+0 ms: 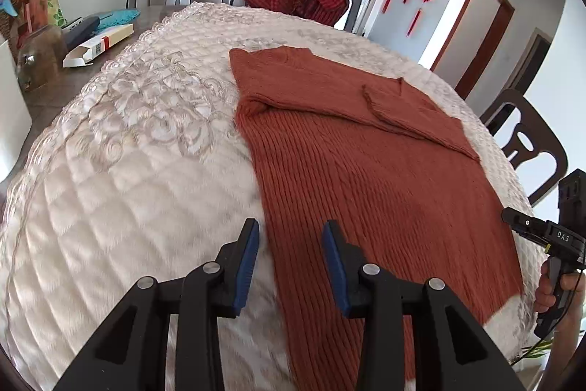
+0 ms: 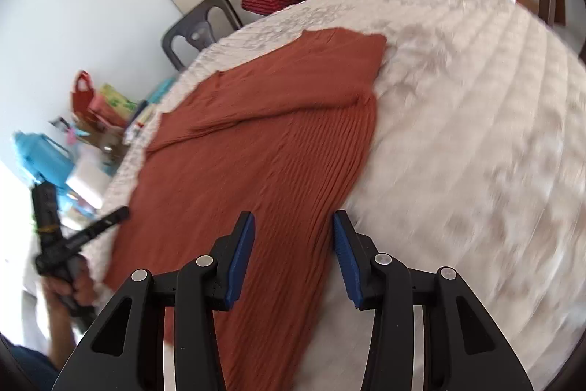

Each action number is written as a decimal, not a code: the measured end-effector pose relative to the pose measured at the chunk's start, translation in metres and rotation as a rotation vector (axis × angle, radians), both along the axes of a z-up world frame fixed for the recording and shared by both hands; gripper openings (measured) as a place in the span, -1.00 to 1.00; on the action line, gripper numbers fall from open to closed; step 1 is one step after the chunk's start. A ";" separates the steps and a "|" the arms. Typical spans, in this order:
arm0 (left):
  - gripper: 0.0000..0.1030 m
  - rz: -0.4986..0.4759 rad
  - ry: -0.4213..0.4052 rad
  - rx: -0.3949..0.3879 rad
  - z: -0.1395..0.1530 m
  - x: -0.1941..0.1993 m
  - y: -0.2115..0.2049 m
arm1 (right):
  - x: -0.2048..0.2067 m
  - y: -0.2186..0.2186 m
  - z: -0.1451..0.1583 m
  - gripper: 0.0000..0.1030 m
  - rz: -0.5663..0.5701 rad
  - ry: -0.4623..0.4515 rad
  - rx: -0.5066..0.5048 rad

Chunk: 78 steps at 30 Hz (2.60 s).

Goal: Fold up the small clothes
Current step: 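Open the left tool and move the right tool toward the sweater's other side, then grasp the sweater hem with the right tool while the left tool grasps it too, then lift the hem over toward the collar with both tools and open them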

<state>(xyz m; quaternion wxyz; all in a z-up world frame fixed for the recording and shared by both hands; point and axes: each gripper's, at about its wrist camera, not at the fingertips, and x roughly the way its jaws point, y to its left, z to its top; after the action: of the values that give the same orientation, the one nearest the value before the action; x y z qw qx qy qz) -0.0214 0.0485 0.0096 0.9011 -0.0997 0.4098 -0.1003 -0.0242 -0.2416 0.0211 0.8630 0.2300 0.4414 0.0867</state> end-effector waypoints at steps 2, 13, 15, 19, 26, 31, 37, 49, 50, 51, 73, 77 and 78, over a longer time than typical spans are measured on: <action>-0.25 -0.009 0.006 -0.039 -0.001 -0.009 0.001 | -0.011 -0.001 -0.003 -0.14 -0.002 -0.003 0.077; -0.25 -0.032 0.036 -0.213 -0.005 -0.042 0.012 | -0.054 0.014 -0.005 -0.14 0.065 0.023 0.218; -0.25 -0.031 0.041 -0.240 -0.007 -0.041 0.014 | -0.054 0.014 -0.005 -0.14 0.060 0.024 0.236; -0.26 -0.034 0.053 -0.276 -0.008 -0.039 0.017 | -0.050 0.011 -0.009 -0.41 0.046 0.032 0.249; -0.80 -0.066 0.104 -0.331 -0.017 -0.035 0.014 | -0.049 0.010 -0.015 -0.84 0.050 0.041 0.274; -0.84 -0.063 0.037 -0.395 -0.006 -0.041 0.024 | -0.053 0.005 -0.010 -0.85 0.058 0.014 0.313; -0.84 -0.068 -0.114 -0.422 0.031 -0.032 0.034 | -0.045 -0.002 0.019 -0.86 0.064 -0.118 0.365; -0.84 -0.016 -0.236 -0.398 0.067 0.063 0.042 | 0.035 -0.024 0.063 -0.86 0.028 -0.299 0.308; -0.84 -0.009 -0.232 -0.390 0.066 0.073 0.042 | 0.045 -0.027 0.064 -0.86 0.014 -0.300 0.306; -0.84 -0.005 -0.226 -0.389 0.066 0.082 0.042 | 0.050 -0.031 0.064 -0.86 0.009 -0.303 0.307; -0.84 0.120 0.074 -0.404 -0.005 0.225 0.042 | 0.179 -0.084 -0.015 -0.86 -0.190 -0.058 0.416; -0.83 0.127 0.087 -0.418 -0.003 0.236 0.040 | 0.186 -0.088 -0.014 -0.84 -0.205 -0.052 0.439; -0.80 0.133 0.095 -0.430 -0.003 0.239 0.041 | 0.188 -0.088 -0.014 -0.81 -0.211 -0.047 0.442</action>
<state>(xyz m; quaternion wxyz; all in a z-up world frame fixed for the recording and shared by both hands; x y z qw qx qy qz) 0.2179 0.0898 0.0062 0.8435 -0.3210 0.4133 -0.1210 0.1637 -0.3299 0.0068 0.8061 0.4559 0.3649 0.0961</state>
